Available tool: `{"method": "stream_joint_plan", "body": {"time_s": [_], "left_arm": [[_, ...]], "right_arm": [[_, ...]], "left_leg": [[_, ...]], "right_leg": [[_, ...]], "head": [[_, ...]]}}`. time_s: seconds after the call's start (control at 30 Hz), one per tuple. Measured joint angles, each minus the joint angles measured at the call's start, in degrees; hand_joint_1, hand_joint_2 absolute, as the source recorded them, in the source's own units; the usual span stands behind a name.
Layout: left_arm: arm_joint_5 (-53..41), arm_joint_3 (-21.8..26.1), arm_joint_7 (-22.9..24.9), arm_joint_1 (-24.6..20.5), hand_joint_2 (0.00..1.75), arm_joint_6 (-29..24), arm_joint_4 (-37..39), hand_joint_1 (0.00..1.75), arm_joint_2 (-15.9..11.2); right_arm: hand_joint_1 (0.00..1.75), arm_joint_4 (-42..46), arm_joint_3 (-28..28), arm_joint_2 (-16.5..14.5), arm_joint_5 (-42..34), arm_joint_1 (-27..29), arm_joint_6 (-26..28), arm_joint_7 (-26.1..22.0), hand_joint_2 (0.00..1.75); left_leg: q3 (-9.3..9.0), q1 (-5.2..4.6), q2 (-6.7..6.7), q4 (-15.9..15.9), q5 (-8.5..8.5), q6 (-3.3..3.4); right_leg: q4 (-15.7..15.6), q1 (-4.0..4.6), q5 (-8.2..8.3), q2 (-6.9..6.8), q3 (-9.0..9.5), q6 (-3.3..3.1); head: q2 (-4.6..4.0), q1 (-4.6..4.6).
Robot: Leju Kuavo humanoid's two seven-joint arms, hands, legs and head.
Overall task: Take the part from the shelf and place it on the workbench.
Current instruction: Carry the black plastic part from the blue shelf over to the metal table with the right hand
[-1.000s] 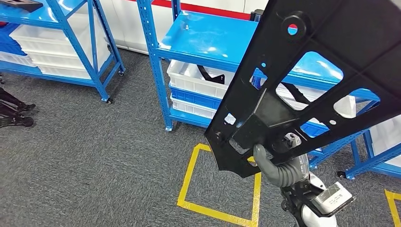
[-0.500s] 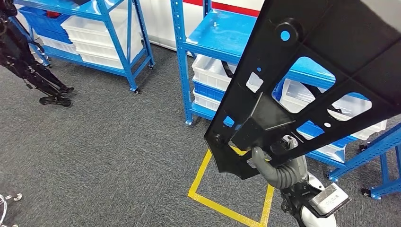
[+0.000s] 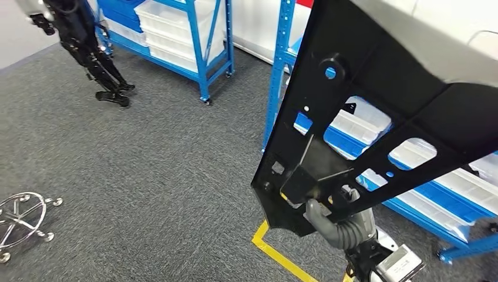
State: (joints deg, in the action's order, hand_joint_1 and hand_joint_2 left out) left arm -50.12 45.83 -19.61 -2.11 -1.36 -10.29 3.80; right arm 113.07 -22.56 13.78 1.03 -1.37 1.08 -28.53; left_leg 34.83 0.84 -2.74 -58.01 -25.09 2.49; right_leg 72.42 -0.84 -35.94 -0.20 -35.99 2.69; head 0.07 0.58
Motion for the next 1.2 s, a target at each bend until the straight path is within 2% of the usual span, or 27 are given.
{"method": "stream_joint_plan", "body": {"time_s": [0.03, 0.07, 0.1, 0.13, 0.17, 0.27, 0.33, 0.4, 0.43, 0.47, 0.5, 0.53, 0.6, 0.67, 0.7, 0.77, 0.83, 0.9, 0.93, 0.97, 1.0, 1.03, 1.07, 1.1, 1.13, 1.17, 1.2], "left_arm": [[0.0, 0.0, 0.1, 0.2, 1.75, 0.3, 0.0, 0.00, -0.1], [0.0, 0.0, 0.2, 0.3, 1.75, 0.5, 0.0, 0.00, -0.2], [0.0, 0.0, 0.3, 0.3, 1.75, 0.5, 0.0, 0.00, -0.4], [0.0, 0.0, 0.6, 0.3, 1.75, 0.6, 0.0, 0.00, -0.5], [0.0, 0.0, 1.0, 0.3, 1.75, 0.6, 0.0, 0.00, -0.6], [0.0, 0.0, 1.8, 0.8, 1.75, 0.6, 0.0, 0.00, -0.8], [0.1, 0.0, 2.1, 1.0, 1.75, 0.6, 0.0, 0.00, -0.9], [0.6, 0.0, 2.4, 1.0, 1.75, 0.5, 0.0, 0.00, -0.8], [1.0, 0.1, 2.6, 0.9, 1.75, 0.3, 0.0, 0.00, -0.7], [1.3, 0.1, 2.8, 0.9, 1.75, 0.2, 0.0, 0.00, -0.6], [1.5, 0.1, 3.0, 1.0, 1.75, 0.1, 0.0, 0.00, -0.5], [1.7, 0.2, 3.0, 1.0, 1.75, -0.1, 0.0, 0.00, -0.4], [1.9, 0.3, 3.4, 1.0, 1.75, -0.6, -0.1, 0.00, -0.2], [2.3, 0.6, 4.3, 0.9, 1.75, -1.3, -0.1, 0.00, -0.1], [2.5, 0.9, 4.8, 0.9, 1.75, -1.6, -0.2, 0.00, 0.0], [2.8, 1.4, 5.3, 0.9, 1.75, -2.0, -0.2, 0.00, 0.3], [3.0, 1.7, 5.4, 0.9, 1.75, -2.6, -0.2, 0.00, 0.5], [3.4, 2.1, 5.4, 0.8, 1.75, -4.2, -0.3, 0.00, 1.0], [3.7, 2.4, 5.4, 0.8, 1.75, -5.3, -0.4, 0.00, 1.3], [3.8, 2.7, 5.4, 0.8, 1.75, -6.1, -0.4, 0.00, 1.7], [4.0, 2.9, 5.3, 0.8, 1.75, -6.8, -0.5, 0.00, 2.1], [4.1, 3.1, 5.2, 0.8, 1.75, -7.3, -0.5, 0.00, 2.4], [4.1, 3.2, 5.1, 0.8, 1.75, -7.7, -0.5, 0.00, 2.7], [4.1, 3.4, 5.0, 0.8, 1.75, -8.0, -0.5, 0.00, 2.9], [4.1, 3.5, 5.0, 0.8, 1.75, -8.2, -0.5, 0.00, 3.0], [4.1, 3.6, 4.9, 0.7, 1.75, -8.3, -0.5, 0.00, 3.1], [4.1, 3.8, 4.9, 0.8, 1.75, -8.4, -0.5, 0.00, 3.1]], "right_arm": [[1.75, 0.1, -0.1, 0.0, 0.1, 0.2, 0.0, -0.1, 1.75], [1.75, 0.3, -0.2, 0.0, 0.2, 0.4, 0.1, -0.1, 1.75], [1.75, 0.4, -0.3, -0.1, 0.2, 0.5, 0.1, -0.1, 1.75], [1.75, 0.6, -0.3, -0.2, 0.4, 0.6, 0.1, -0.2, 1.75], [1.75, 0.7, -0.4, -0.4, 0.6, 0.8, 0.1, -0.2, 1.75], [1.75, 1.0, -0.7, -1.1, 1.6, 1.0, 0.0, -0.2, 1.75], [1.75, 1.3, -1.0, -1.7, 2.1, 1.1, -0.5, -0.1, 1.75], [1.75, 1.5, -1.4, -2.5, 2.7, 1.1, -1.4, 0.1, 1.75], [1.75, 1.5, -1.7, -2.8, 2.9, 1.1, -2.0, 0.3, 1.75], [1.75, 1.5, -2.0, -3.2, 3.1, 1.1, -2.6, 0.5, 1.75], [1.75, 1.5, -2.3, -3.6, 3.3, 1.1, -3.1, 0.7, 1.75], [1.75, 1.5, -2.6, -3.9, 3.4, 1.1, -3.5, 0.8, 1.75], [1.75, 1.5, -2.8, -4.4, 3.4, 1.0, -4.5, 0.8, 1.75], [1.75, 1.3, -2.9, -5.0, 3.2, 0.6, -5.5, 0.7, 1.75], [1.75, 1.1, -3.0, -5.3, 3.1, 0.3, -6.0, 0.6, 1.75], [1.75, 0.6, -3.2, -5.9, 2.9, -0.3, -6.5, 0.6, 1.75], [1.75, 0.2, -3.3, -6.3, 2.8, -0.7, -6.8, 0.5, 1.75], [1.75, -0.2, -3.4, -6.3, 2.5, -1.0, -7.5, 0.4, 1.75], [1.75, -0.5, -3.5, -6.3, 2.2, -1.1, -7.9, 0.4, 1.75], [1.75, -0.8, -3.5, -6.4, 2.1, -1.2, -8.3, 0.4, 1.75], [1.75, -1.1, -3.6, -6.4, 2.0, -1.4, -8.7, 0.5, 1.75], [1.75, -1.3, -3.6, -6.5, 1.9, -1.6, -9.1, 0.5, 1.75], [1.75, -1.4, -3.7, -6.6, 1.8, -1.9, -9.4, 0.6, 1.75], [1.75, -1.5, -3.7, -6.7, 1.8, -2.2, -9.7, 0.7, 1.75], [1.75, -1.6, -3.8, -6.8, 1.8, -2.5, -9.8, 0.8, 1.75], [1.75, -1.6, -3.8, -6.9, 1.7, -2.6, -9.9, 0.9, 1.75], [1.75, -1.6, -3.8, -6.9, 1.7, -2.6, -9.9, 1.0, 1.75]], "left_leg": [[-0.03, 0.03, -0.72, 0.0, 0.07, -0.09], [-0.02, 0.06, -1.42, -0.1, 0.16, -0.27], [0.09, -0.03, -2.11, -0.2, 0.23, -0.53], [0.25, -0.11, -2.72, -0.3, 0.35, -0.87], [0.45, -0.17, -3.25, -0.3, 0.51, -1.26], [0.96, 0.03, -4.45, -0.1, 0.82, -2.39], [2.12, -0.09, -2.38, -2.9, -1.23, -2.82], [4.97, -0.26, 0.94, -9.8, -5.12, -3.09], [6.43, -0.21, 1.78, -13.3, -6.59, -3.18], [7.17, -0.19, 2.23, -15.3, -7.15, -3.20], [6.89, -0.19, 2.50, -15.2, -6.72, -3.17], [5.48, -0.20, 2.84, -13.0, -5.44, -3.07], [1.15, -0.42, 5.04, -5.6, -2.66, -2.71], [-1.08, -0.79, 6.68, -1.2, -1.64, -2.05], [-1.04, -1.05, 6.57, -0.7, -1.73, -1.70], [-0.83, -1.08, 5.17, -0.5, -1.35, -0.88], [-0.83, -0.84, 3.90, -0.1, -0.81, -0.06], [-0.61, -0.70, 2.54, 0.0, -0.45, 0.44], [-0.46, -0.70, 1.73, 0.0, -0.36, 0.56], [-0.36, -0.72, 0.89, 0.0, -0.28, 0.60], [-0.30, -0.72, 0.02, 0.0, -0.21, 0.58], [-0.31, -0.70, -0.83, -0.1, -0.15, 0.51], [-0.33, -0.67, -1.64, -0.1, -0.07, 0.39], [-0.26, -0.71, -2.42, -0.2, 0.01, 0.20], [-0.09, -0.78, -3.17, -0.3, 0.08, -0.04], [0.17, -0.82, -3.83, -0.4, 0.21, -0.36], [0.47, -0.79, -4.48, -0.4, 0.40, -0.75]], "right_leg": [[-3.1, -0.14, 1.64, 0.30, 1.29, 0.56], [-7.3, -0.39, 3.47, 1.22, 3.08, 1.07], [-11.0, -0.57, 4.95, 2.34, 4.63, 1.27], [-13.5, -0.70, 5.90, 3.19, 5.66, 1.20], [-14.6, -0.66, 6.28, 3.75, 6.14, 0.88], [-14.8, -0.64, 6.82, 2.43, 6.29, -0.51], [-15.1, -0.92, 7.16, 1.19, 6.26, -1.25], [-15.0, -0.60, 7.23, -0.23, 6.14, -1.72], [-15.0, -0.40, 7.24, -1.04, 6.06, -1.88], [-15.0, -0.21, 7.24, -1.84, 6.01, -1.95], [-15.0, -0.11, 7.22, -2.61, 6.00, -1.98], [-15.0, -0.04, 7.18, -3.37, 6.04, -2.00], [-14.9, 0.28, 7.04, -4.64, 6.17, -1.93], [-14.9, 0.83, 6.85, -5.69, 6.22, -1.63], [-14.9, 1.04, 6.78, -6.22, 6.22, -1.43], [-14.8, 1.01, 6.54, -6.79, 6.18, -1.03], [-12.0, 0.80, 4.88, -4.53, 4.96, -0.88], [-5.2, 0.57, 1.73, -1.40, 1.79, -1.22], [-1.3, 0.53, 0.36, -0.69, -0.02, -1.29], [1.0, 0.48, -0.23, -0.37, -1.17, -1.13], [1.4, 0.43, 0.02, -0.17, -1.44, -0.76], [-0.5, 0.32, 1.16, 0.06, -0.56, -0.25], [-4.2, 0.14, 2.83, 0.75, 1.16, 0.28], [-8.4, -0.12, 4.38, 2.38, 3.00, 0.67], [-11.7, -0.33, 5.58, 3.76, 4.42, 0.78], [-13.7, -0.43, 6.26, 4.83, 5.31, 0.67], [-14.5, -0.34, 6.49, 5.27, 5.60, 0.36]], "head": [[0.00, -0.01], [0.00, -0.03], [0.00, -0.09], [0.00, -0.10], [0.00, -0.14], [0.00, -0.13], [0.00, 0.31], [0.00, 0.78], [0.00, 0.87], [0.00, 0.86], [0.00, 0.88], [0.00, 0.88], [0.00, 0.90], [0.00, 0.69], [0.00, 0.56], [0.00, 0.37], [0.00, 0.24], [0.00, -0.02], [0.00, -0.11], [0.00, -0.13], [0.00, -0.14], [0.00, -0.15], [0.00, -0.17], [0.00, -0.21], [0.00, -0.17], [0.00, -0.16], [0.00, -0.14]]}}
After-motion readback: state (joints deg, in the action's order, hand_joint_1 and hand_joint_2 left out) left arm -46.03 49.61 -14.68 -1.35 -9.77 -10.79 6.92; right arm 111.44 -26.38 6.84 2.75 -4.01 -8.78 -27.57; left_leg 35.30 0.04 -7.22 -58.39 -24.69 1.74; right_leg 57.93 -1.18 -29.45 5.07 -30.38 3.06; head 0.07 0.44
